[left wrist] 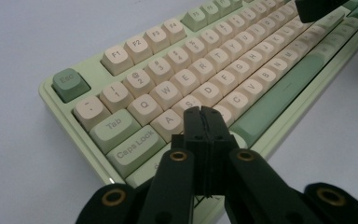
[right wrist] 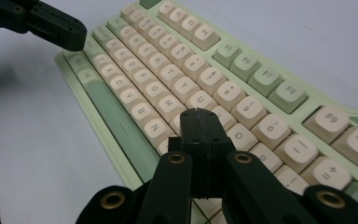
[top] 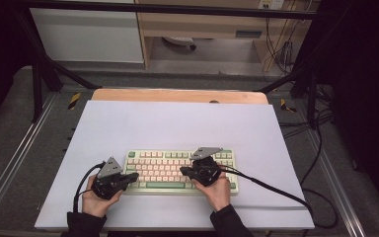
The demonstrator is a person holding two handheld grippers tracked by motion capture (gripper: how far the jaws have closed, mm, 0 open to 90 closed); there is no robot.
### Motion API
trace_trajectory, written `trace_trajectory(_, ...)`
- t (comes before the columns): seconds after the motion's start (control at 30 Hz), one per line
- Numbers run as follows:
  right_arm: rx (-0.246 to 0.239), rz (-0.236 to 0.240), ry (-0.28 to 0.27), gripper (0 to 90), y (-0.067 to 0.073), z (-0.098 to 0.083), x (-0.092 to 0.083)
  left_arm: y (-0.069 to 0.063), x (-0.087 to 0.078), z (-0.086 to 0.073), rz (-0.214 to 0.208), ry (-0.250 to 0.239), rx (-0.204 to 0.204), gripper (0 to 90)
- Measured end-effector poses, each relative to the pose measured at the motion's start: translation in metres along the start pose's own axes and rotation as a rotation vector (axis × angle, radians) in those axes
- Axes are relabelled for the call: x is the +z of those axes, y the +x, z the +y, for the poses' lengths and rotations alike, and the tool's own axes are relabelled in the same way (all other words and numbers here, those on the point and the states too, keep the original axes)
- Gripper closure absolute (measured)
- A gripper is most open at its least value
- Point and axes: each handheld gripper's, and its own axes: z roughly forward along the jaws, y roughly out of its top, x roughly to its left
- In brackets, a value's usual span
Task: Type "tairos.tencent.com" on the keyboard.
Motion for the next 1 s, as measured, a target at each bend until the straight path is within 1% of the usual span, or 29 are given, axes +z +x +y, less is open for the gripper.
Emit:
trace_trajectory(0.17, -0.001, 0.015, 0.015, 90.0, 0.005, -0.001, 0.006, 0.0, 0.0, 0.0, 0.0, -0.001, 0.0, 90.0)
trace_trajectory(0.27, -0.011, 0.02, 0.018, 90.0, 0.008, -0.001, 0.009, 0.0, 0.0, 0.0, -0.001, -0.001, 0.0, 90.0)
trace_trajectory(0.57, -0.011, 0.03, 0.032, 90.0, 0.011, -0.005, 0.017, 0.0, 0.0, 0.0, -0.001, -0.001, 0.0, 90.0)
trace_trajectory(0.73, -0.018, 0.022, 0.044, 90.0, 0.011, -0.006, 0.019, 0.0, 0.0, 0.0, -0.001, -0.001, 0.0, 90.0)
trace_trajectory(0.87, -0.02, 0.022, 0.039, 90.0, 0.011, -0.007, 0.02, 0.0, 0.0, 0.0, -0.001, -0.001, 0.0, 90.0)
trace_trajectory(0.93, -0.025, 0.013, 0.053, 90.0, 0.011, -0.008, 0.02, 0.0, 0.0, 0.0, -0.002, -0.002, 0.001, 90.0)
trace_trajectory(1.0, -0.029, 0.01, 0.046, 90.0, 0.012, -0.009, 0.021, 0.0, 0.0, 0.0, -0.002, -0.001, 0.001, 90.0)
